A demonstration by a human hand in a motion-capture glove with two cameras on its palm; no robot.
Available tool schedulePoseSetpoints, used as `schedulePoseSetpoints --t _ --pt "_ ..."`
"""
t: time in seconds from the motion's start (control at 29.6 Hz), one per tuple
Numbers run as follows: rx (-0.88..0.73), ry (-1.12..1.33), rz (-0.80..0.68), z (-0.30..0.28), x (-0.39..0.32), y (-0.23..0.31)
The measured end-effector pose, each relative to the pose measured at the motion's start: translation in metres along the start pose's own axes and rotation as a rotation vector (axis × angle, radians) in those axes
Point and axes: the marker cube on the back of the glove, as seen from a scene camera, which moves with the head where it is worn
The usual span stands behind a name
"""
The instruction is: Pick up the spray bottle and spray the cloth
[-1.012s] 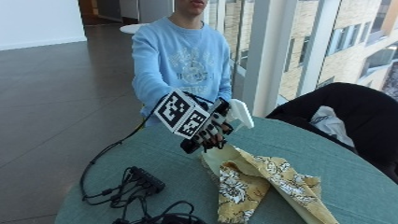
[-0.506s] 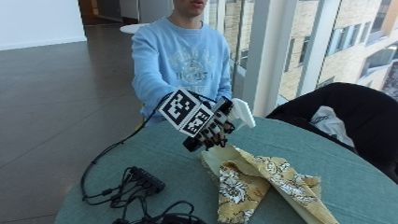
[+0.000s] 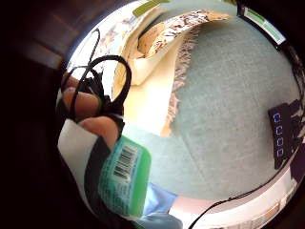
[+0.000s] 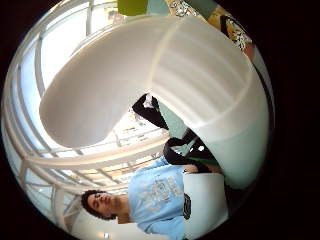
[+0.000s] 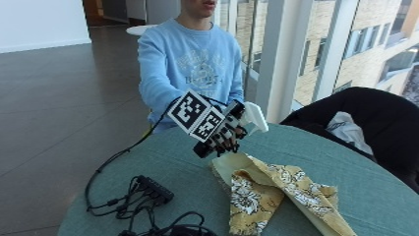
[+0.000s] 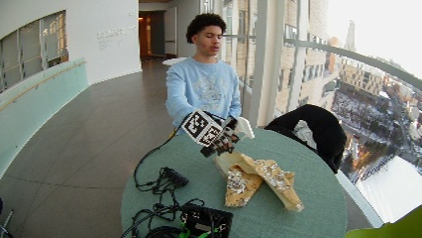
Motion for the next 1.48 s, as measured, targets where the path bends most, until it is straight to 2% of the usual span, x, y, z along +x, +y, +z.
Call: schedulePoseSetpoints --t 0.4,0.84,1.18,1.48 --pt "0.163 -0.127 -0.29 0.031 -0.076 0.001" --pt "0.09 -0.244 -0.557 0.147 -0.156 -0.02" --pt "0.075 -0.427 -0.642 0.229 -0.182 -0.046" --pt "0.117 -0.468 -0.674 0.271 -0.187 -0.063"
